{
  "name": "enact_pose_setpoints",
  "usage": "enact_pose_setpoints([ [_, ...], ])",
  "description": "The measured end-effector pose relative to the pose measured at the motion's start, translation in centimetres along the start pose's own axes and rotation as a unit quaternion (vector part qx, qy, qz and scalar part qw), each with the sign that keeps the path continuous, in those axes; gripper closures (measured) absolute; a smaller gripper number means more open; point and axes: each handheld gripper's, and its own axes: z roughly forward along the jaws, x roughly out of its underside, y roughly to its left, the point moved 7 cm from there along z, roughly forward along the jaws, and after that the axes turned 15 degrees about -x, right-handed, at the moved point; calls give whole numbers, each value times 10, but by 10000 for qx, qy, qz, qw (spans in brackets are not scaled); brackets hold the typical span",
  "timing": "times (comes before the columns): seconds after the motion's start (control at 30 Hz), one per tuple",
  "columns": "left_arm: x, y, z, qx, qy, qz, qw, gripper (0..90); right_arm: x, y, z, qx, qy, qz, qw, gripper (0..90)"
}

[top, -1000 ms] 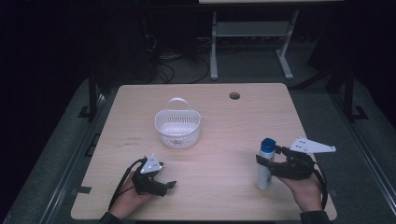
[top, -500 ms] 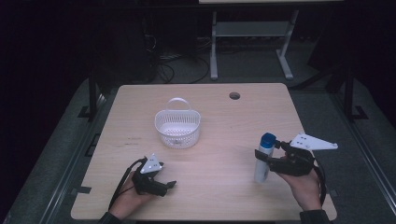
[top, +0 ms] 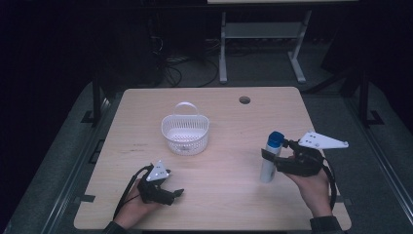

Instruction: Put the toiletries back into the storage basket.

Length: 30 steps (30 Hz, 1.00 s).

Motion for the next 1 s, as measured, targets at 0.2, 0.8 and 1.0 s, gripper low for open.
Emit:
enact_pose_setpoints([
  [0.2, 0, 0, 0, 2, -1, -10, 10000, 128, -6, -1, 5, 35, 28, -46, 10000, 331],
  [0.8, 0, 0, 0, 9, 1, -24, 10000, 128, -26, -1, 29, -92, 28, -110, 9999, 331],
  [1.0, 0, 0, 0, 3, -6, -26, 10000, 128, -32, -1, 40, -136, 6, -122, 9998, 332],
])
